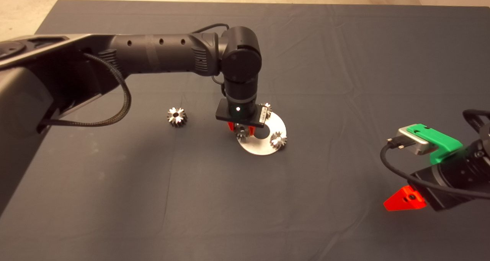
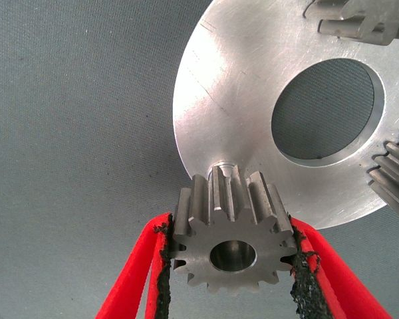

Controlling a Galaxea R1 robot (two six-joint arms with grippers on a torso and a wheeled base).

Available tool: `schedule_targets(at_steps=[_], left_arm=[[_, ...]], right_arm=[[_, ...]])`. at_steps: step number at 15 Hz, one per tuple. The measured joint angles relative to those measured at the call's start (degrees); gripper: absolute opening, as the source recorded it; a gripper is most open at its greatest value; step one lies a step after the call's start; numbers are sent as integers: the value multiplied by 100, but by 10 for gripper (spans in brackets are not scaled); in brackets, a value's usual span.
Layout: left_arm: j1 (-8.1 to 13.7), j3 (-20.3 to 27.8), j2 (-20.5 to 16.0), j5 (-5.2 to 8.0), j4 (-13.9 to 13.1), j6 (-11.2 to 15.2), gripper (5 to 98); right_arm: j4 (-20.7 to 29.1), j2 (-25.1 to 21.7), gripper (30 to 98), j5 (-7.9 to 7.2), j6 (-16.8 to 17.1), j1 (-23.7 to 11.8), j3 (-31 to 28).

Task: Remove an incorrectly installed larger gear and replace it with the correct smaller gear

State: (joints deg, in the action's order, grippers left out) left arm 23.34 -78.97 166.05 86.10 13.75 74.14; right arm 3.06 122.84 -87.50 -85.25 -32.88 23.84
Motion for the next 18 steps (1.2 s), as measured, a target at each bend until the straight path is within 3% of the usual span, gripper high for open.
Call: schedule_targets(at_steps=[11,14,18], left_arm=[[7,0,-1,2,2,-11,375],[96,-2,-32,97,21,-37,375],[145,-2,-33,111,41,-55,375]], right_arm=[[0,0,977,0,0,0,0],[0,0,977,-1,1,0,0],[0,-2,977,0,0,0,0]])
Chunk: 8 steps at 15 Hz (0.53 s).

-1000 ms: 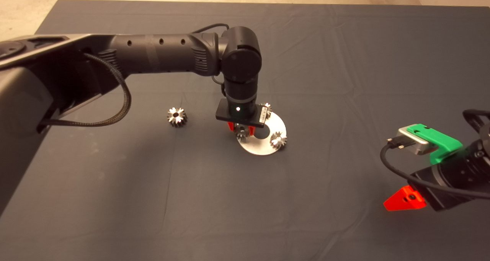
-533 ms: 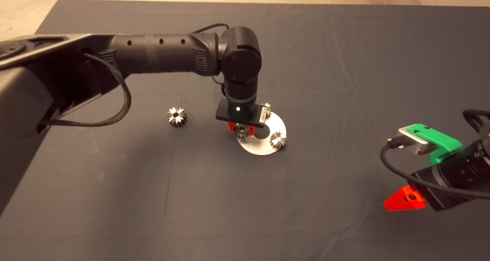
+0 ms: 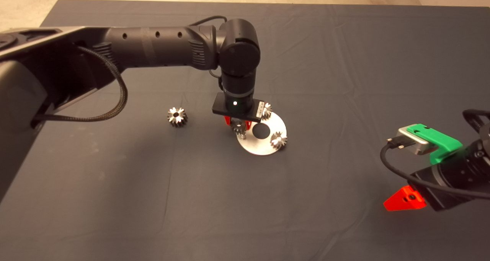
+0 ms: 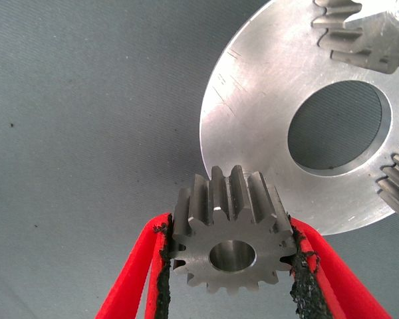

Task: Remove an incorrectly installed larger gear and replace it with the correct smaller gear

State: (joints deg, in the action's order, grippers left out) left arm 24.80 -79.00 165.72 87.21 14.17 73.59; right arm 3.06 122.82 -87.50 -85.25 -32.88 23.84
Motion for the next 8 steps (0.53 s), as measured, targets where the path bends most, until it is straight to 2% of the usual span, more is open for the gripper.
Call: schedule_targets(at_steps=[8], left_arm=[[0,134,68,-2,-2,77,375]], right_arm=[[0,0,977,0,0,0,0]])
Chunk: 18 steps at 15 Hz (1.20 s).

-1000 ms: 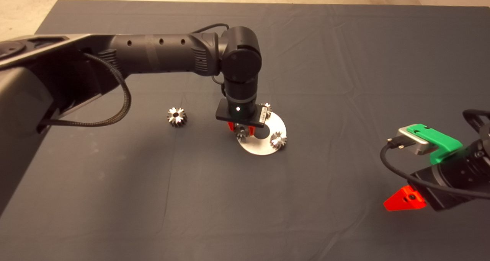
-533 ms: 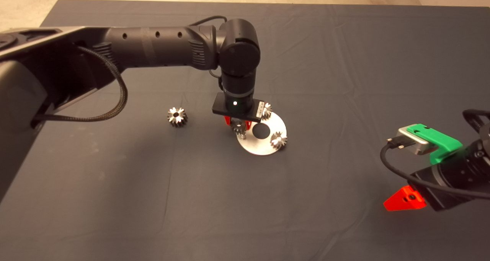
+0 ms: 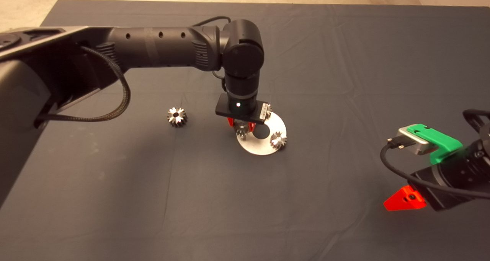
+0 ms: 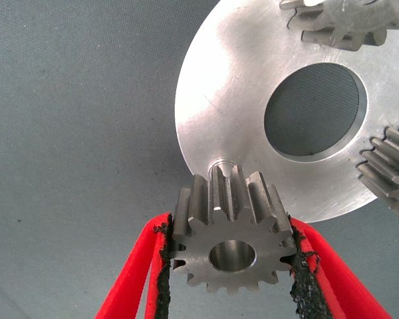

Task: Remove an incorrectly installed larger gear and replace it with the correct smaller gear

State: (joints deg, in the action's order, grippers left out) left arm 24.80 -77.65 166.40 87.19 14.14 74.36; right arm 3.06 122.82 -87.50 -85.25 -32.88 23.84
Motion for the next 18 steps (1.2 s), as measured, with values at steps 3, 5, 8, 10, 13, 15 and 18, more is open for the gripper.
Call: schedule_targets(at_steps=[3,5,8,10,13,15,18], left_arm=[[0,10,-4,5,1,20,375],[0,18,-2,2,0,30,375],[0,18,-5,5,2,33,375],[0,18,-5,5,2,33,375],[0,18,-6,5,0,33,375],[0,18,-6,2,2,33,375],[0,18,-6,3,2,33,375]], right_arm=[[0,0,977,0,0,0,0],[2,0,977,0,0,0,0],[0,0,977,0,0,0,0],[0,0,977,0,0,0,0],[0,0,977,0,1,0,0],[0,0,977,0,0,0,0],[0,0,977,0,1,0,0]])
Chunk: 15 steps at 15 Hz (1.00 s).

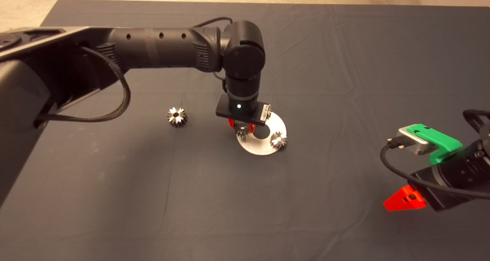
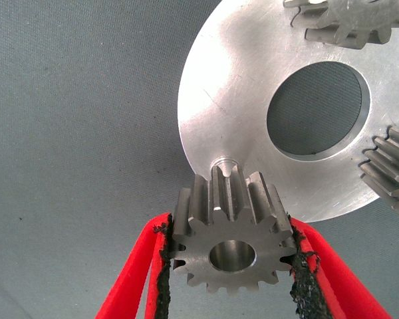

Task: Remove an incorrectly installed larger gear and replace it with the correct smaller gear

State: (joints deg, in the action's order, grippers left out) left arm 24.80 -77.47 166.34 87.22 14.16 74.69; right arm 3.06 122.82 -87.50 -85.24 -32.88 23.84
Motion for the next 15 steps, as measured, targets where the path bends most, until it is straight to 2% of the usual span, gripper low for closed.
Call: schedule_targets(at_steps=[15], left_arm=[[-2,-17,0,2,1,-20,375]], right_arm=[[0,0,977,0,-1,0,0]])
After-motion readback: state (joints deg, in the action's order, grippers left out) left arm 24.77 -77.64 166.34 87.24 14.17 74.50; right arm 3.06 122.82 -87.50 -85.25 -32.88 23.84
